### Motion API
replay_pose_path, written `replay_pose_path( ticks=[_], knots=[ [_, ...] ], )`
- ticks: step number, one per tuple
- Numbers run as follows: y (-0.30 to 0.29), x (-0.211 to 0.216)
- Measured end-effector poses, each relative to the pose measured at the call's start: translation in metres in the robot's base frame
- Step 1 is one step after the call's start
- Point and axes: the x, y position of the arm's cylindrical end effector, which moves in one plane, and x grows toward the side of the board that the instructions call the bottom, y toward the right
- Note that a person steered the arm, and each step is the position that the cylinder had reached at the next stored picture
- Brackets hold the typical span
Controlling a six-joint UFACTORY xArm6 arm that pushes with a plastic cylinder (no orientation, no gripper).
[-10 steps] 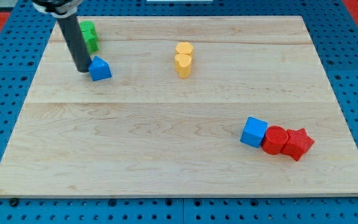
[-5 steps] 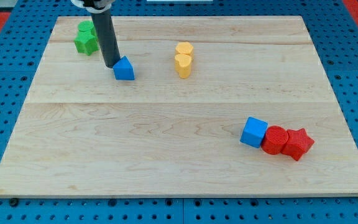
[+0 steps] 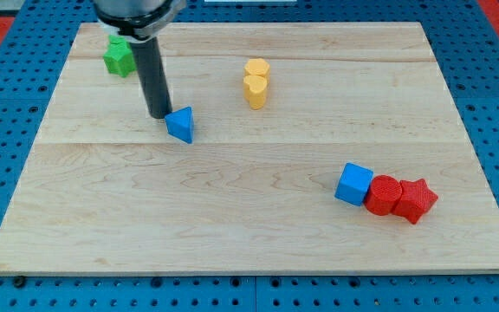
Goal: Keep the blue triangle above the red circle
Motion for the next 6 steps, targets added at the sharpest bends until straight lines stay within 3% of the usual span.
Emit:
replay_pose_path(
  ticks=[1, 3, 5, 6],
  knots=[
    [0.017, 0.026],
    [0.121, 0.061],
    [0.097, 0.015],
    [0.124, 0.013]
  ],
)
